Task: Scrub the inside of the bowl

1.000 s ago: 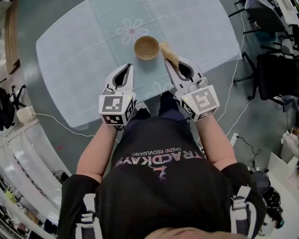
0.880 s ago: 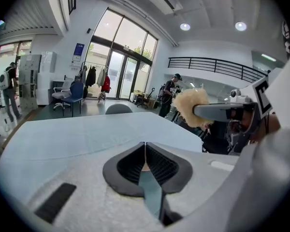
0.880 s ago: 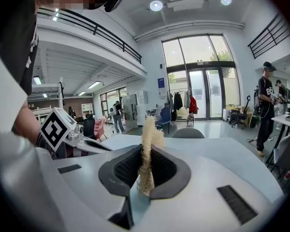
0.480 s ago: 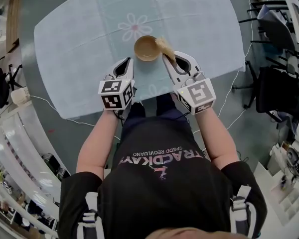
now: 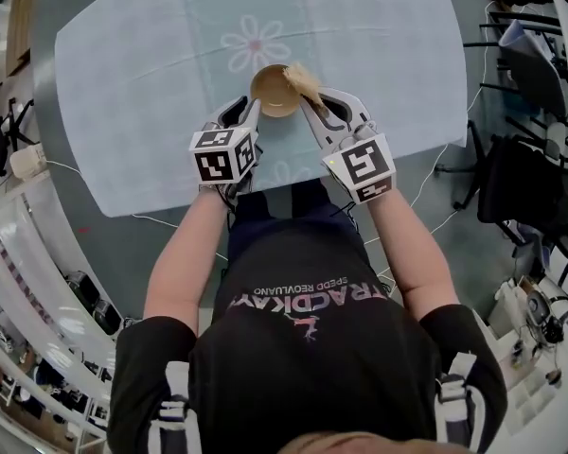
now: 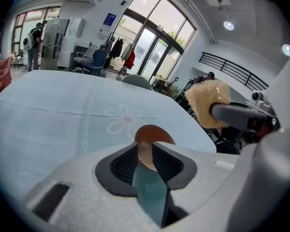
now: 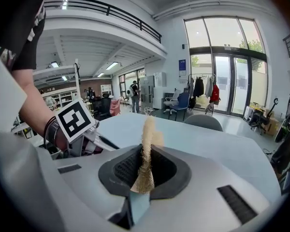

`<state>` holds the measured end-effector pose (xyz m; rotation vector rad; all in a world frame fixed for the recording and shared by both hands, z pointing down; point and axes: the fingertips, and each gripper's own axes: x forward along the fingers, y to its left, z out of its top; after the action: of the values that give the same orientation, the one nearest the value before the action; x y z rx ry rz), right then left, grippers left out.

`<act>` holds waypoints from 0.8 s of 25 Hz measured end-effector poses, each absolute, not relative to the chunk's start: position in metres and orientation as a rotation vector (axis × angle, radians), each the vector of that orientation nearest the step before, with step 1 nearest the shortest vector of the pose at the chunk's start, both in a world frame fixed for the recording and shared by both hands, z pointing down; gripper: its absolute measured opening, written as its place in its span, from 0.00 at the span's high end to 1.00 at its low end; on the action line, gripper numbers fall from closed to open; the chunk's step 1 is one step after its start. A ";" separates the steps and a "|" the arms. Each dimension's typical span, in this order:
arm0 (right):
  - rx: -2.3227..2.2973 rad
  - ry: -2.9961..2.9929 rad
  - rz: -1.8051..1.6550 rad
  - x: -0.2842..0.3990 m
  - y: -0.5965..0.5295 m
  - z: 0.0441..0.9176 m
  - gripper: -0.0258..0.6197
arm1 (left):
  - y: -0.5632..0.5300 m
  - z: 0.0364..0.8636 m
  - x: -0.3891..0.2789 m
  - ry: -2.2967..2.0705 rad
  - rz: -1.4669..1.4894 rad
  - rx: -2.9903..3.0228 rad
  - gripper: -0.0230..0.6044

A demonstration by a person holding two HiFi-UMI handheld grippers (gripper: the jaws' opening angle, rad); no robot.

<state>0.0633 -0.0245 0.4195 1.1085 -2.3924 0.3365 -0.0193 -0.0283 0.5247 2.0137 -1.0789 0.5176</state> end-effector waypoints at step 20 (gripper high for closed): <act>0.530 -2.016 -0.281 0.043 -0.036 0.507 0.91 | -0.039 0.570 -0.013 -1.094 0.551 1.821 0.80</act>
<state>0.0435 -0.0360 0.5071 0.5298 -2.0160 -0.2813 -0.0126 -0.0394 0.5700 1.8210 -1.0941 0.5510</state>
